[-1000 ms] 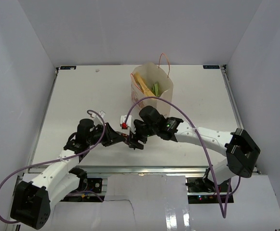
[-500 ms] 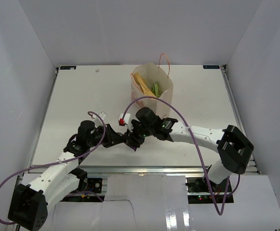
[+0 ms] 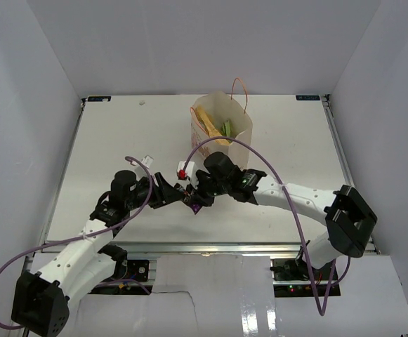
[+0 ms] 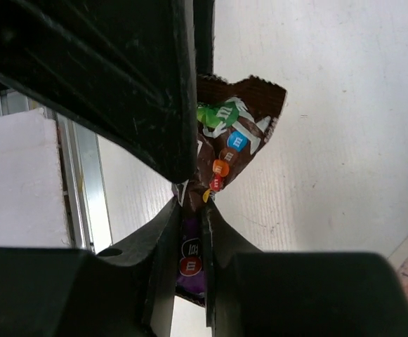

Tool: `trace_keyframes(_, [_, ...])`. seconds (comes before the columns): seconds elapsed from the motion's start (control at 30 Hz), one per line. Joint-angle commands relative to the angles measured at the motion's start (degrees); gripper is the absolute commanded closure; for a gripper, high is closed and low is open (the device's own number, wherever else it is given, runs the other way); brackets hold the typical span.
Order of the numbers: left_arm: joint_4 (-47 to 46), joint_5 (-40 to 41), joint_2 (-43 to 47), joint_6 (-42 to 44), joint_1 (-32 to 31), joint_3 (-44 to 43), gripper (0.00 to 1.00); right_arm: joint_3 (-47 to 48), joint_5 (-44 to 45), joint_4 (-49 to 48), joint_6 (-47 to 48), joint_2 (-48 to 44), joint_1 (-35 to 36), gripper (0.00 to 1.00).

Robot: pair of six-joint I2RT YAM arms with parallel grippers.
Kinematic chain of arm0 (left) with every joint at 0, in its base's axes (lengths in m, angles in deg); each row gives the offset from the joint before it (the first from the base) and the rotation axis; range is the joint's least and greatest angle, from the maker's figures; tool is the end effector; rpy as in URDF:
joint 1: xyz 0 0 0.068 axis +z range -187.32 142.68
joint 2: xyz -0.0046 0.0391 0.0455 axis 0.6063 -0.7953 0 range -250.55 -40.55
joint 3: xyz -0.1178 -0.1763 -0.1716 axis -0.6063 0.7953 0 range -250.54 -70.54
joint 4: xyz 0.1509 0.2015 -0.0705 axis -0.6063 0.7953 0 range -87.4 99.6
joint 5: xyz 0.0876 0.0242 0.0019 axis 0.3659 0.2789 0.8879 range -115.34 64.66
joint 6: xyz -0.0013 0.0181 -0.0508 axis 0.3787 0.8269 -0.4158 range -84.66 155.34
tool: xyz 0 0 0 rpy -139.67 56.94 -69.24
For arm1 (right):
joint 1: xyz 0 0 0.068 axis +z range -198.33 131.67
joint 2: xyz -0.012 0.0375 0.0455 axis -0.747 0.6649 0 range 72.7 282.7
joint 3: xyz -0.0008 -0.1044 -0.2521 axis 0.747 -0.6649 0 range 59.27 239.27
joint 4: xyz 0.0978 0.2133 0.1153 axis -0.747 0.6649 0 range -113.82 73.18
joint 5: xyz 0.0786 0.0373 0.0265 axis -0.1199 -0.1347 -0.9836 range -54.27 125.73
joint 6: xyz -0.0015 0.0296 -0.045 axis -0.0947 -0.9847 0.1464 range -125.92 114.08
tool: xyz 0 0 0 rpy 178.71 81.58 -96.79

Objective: Place the snacks into the paper bag

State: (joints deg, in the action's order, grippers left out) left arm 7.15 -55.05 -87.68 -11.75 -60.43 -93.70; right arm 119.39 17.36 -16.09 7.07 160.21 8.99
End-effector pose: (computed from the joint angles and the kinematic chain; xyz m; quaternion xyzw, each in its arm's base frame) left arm 0.1594 -0.0873 0.2121 -0.0444 0.8399 -0.4644 0.2774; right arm 0.1752 0.2938 0.2559 -0.5646 0.6739 0.3028 0.3678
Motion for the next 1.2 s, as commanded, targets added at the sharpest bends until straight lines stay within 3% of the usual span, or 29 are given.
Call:
trace_keyframes(0.0, [1.58, 4.12, 2.57, 3.05, -0.27, -5.92, 0.43, 2.36, -2.54, 2.29, 3.08, -3.04, -1.07, 0.9])
trace_keyframes(0.13, [10.36, 16.05, 6.16, 7.88, -0.27, -13.03, 0.36, 5.0, -5.78, 6.5, 8.7, -4.97, -1.86, 0.91])
trace_keyframes(0.33, [16.0, 26.44, 12.06, 10.17, -0.18, -15.87, 0.17, 10.71, -11.68, 14.41, 19.16, -9.01, -3.96, 0.92])
trace_keyframes(0.57, [17.77, 27.52, 15.58, 7.99, -0.18, -13.32, 0.14, 28.78, -15.9, 15.57, 18.47, -11.04, -12.92, 0.92])
trace_keyframes(0.73, [17.68, 27.08, 15.41, 7.19, -0.18, -12.79, 0.14, 40.42, -11.61, 12.41, 13.91, -8.93, -20.73, 0.92])
trace_keyframes(1.07, [17.68, 26.2, 15.23, 7.36, -0.18, -12.44, 0.14, 31.3, 4.21, 1.86, 11.7, -3.49, -26.82, 0.84])
trace_keyframes(1.1, [17.77, 26.11, 15.23, 7.45, -0.18, -12.44, 0.14, 30.68, 5.7, 1.42, 11.96, -3.05, -26.82, 0.81])
trace_keyframes(1.17, [17.94, 26.37, 15.49, 7.45, -0.18, -12.44, 0.14, 28.83, 6.94, 0.98, 13.02, -1.73, -26.82, 0.66])
